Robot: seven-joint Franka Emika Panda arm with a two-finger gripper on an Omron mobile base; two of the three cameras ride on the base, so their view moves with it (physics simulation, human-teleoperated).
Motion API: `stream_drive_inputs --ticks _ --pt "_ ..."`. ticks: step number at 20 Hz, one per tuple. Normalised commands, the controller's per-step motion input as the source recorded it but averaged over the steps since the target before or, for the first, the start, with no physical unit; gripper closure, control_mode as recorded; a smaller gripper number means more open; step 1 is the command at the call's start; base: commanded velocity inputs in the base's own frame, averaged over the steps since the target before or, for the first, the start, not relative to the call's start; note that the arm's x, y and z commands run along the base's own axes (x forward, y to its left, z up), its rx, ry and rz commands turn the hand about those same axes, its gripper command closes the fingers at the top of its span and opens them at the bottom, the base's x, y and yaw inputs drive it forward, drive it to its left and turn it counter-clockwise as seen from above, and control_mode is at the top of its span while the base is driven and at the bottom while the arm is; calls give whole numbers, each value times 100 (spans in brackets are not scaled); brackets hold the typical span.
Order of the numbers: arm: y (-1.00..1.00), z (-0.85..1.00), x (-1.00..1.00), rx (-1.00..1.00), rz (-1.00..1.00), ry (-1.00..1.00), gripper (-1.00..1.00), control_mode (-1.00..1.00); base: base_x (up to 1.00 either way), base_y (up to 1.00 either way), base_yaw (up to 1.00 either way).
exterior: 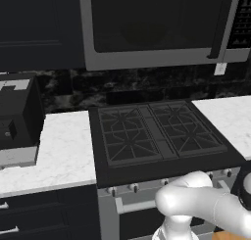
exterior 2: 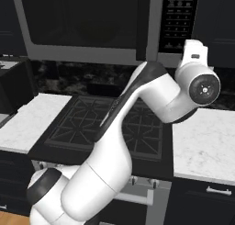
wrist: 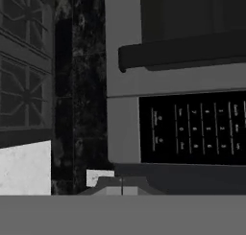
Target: Open the microwave, place the bowl with waffle inside the microwave, then close the microwave door and turn it on.
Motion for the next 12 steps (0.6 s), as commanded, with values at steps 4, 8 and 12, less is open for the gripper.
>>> stream_drive_inputs --ticks 4,8,12 --pt "0 5 -4 39 1 -10 100 -100 0 0 0" --pt "11 -25 0 11 1 -20 100 -100 0 0 0" --pt "39 -44 0 0 6 -30 100 -100 0 0 0"
